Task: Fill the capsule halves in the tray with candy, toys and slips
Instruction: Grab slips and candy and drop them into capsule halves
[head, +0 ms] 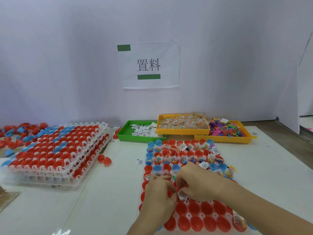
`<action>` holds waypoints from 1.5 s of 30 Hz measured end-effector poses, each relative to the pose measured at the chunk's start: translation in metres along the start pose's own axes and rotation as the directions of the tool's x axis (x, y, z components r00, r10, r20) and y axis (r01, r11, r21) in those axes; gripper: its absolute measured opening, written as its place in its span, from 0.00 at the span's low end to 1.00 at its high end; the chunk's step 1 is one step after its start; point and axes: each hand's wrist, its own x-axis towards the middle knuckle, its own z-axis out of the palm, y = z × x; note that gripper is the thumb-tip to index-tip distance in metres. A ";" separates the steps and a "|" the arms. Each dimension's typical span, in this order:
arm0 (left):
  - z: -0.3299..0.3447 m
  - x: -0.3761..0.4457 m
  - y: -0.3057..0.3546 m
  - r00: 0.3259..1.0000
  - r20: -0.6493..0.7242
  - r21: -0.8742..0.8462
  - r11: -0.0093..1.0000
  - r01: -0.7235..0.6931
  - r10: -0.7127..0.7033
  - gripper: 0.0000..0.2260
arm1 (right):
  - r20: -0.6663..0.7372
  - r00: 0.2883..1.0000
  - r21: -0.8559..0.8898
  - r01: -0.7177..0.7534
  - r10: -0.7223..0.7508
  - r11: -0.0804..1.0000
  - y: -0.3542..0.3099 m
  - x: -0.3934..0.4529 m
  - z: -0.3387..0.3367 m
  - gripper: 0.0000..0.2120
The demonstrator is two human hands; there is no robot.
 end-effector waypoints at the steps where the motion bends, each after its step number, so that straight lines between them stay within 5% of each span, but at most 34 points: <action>1: 0.000 0.000 0.001 1.000 -0.009 -0.012 1.000 0.013 -0.013 0.04 | 0.001 1.000 0.001 -0.001 0.001 1.000 0.000 0.000 0.000 0.07; 17: 0.000 0.001 -0.007 0.999 0.015 0.038 0.999 0.031 -0.032 0.07 | -0.048 0.999 0.086 -0.001 0.005 0.996 -0.006 -0.001 0.000 0.04; 27: 0.006 0.000 0.002 0.994 -0.110 0.070 0.997 0.012 -0.004 0.09 | -0.079 0.996 0.162 -0.028 0.041 0.986 -0.006 0.002 0.001 0.05; 36: 0.009 0.003 0.009 0.993 -0.119 0.145 0.989 -0.008 0.025 0.09 | -0.001 0.998 0.192 -0.064 0.065 0.979 -0.006 0.004 -0.003 0.05; 45: 0.011 0.006 0.007 0.996 -0.075 0.037 0.998 0.046 -0.043 0.07 | 0.056 0.995 0.104 -0.084 0.079 0.991 -0.010 0.005 -0.009 0.05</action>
